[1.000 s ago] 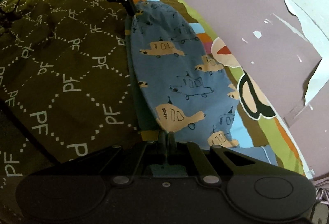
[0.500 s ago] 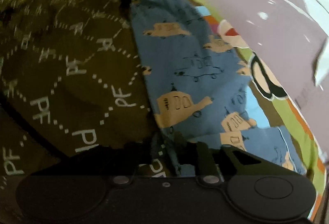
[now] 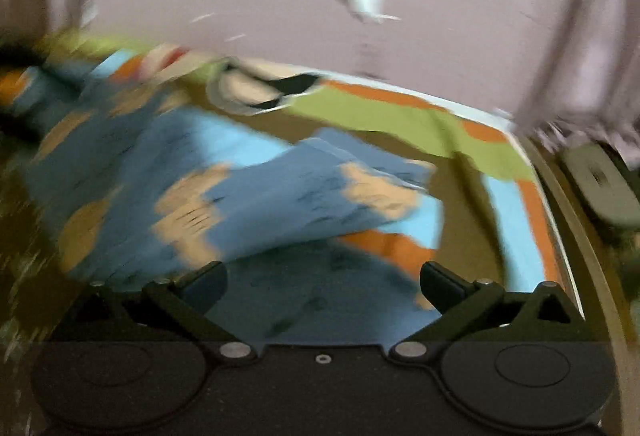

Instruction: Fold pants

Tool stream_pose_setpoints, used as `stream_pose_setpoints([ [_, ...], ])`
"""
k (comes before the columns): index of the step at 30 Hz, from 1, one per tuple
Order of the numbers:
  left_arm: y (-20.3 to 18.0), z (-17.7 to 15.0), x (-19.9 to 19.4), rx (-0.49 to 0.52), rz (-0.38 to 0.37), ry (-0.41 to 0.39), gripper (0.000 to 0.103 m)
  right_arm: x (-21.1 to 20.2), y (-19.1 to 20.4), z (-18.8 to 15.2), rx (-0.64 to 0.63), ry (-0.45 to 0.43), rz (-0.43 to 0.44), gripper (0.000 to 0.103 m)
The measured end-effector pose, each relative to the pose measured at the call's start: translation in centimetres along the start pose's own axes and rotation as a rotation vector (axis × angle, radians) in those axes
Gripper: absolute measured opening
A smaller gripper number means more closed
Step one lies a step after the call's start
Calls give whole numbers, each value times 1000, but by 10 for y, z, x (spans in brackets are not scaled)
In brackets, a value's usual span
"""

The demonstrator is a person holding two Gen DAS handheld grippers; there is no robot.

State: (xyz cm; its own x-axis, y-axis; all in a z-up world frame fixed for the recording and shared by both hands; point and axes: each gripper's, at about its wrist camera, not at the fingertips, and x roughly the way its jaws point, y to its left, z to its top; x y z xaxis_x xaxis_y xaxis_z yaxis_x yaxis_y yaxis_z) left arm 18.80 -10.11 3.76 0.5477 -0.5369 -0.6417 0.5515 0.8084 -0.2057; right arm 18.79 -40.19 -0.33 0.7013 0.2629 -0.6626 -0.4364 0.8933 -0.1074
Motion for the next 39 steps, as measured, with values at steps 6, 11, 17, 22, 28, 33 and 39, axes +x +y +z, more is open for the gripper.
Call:
stream_pose_setpoints([
  [6, -15, -4, 53, -132, -14, 26, 89, 19, -26, 44, 156, -51, 122, 99],
  [11, -7, -25, 69, -286, 6, 33, 79, 57, -6, 84, 229, 32, 238, 71],
  [17, 4, -34, 72, -372, 32, 55, 57, 103, 30, 115, 151, 149, 121, 61],
  [22, 7, -32, 76, -394, 69, 90, 46, 138, 36, 109, 194, 285, 35, 39],
  [28, 2, -26, 81, -377, 114, 126, 8, 129, 20, 96, 301, 218, -2, 2],
  [33, -6, -21, 74, -314, 102, 102, 0, 66, -8, 81, 413, 21, 51, 1],
  [39, -43, -11, 58, -63, 20, 43, 0, -38, -55, 40, 581, -157, 39, 1],
])
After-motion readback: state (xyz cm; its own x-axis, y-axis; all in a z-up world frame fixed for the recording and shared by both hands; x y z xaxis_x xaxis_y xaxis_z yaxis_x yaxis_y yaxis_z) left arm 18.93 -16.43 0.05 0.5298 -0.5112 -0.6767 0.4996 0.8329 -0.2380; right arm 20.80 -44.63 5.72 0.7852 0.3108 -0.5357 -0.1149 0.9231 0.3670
